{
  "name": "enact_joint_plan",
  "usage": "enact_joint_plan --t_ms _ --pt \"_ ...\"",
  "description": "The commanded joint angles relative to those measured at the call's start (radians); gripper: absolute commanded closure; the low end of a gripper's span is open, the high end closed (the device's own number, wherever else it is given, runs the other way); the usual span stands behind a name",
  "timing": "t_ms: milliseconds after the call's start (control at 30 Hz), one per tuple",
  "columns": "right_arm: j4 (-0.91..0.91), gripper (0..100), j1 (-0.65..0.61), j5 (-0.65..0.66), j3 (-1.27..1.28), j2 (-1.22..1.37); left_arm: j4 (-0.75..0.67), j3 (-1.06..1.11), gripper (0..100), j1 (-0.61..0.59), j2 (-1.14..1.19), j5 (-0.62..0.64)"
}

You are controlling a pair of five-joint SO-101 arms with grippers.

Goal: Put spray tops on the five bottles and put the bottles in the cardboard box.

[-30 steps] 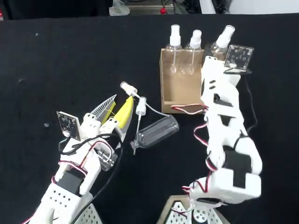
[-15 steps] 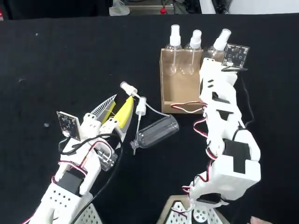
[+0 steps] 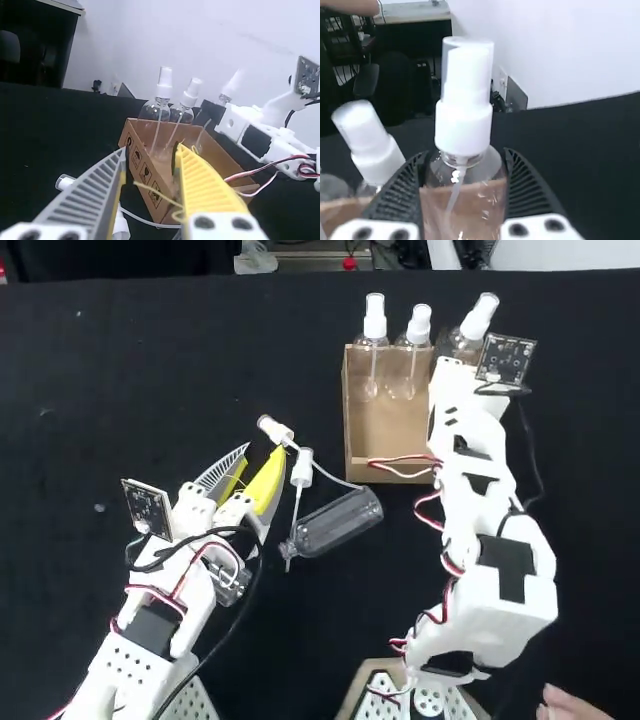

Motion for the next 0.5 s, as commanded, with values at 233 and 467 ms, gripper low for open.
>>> enact_joint_plan --t_ms 233,467 --pt "-0.051 98.7 0.015 -0.012 -0.168 0.111 -0.017 0.024 84 0.001 -0.003 0.008" --pt "-0.051 98.7 0.015 -0.012 -0.252 0.211 -0.017 0.024 84 0.001 -0.003 0.008"
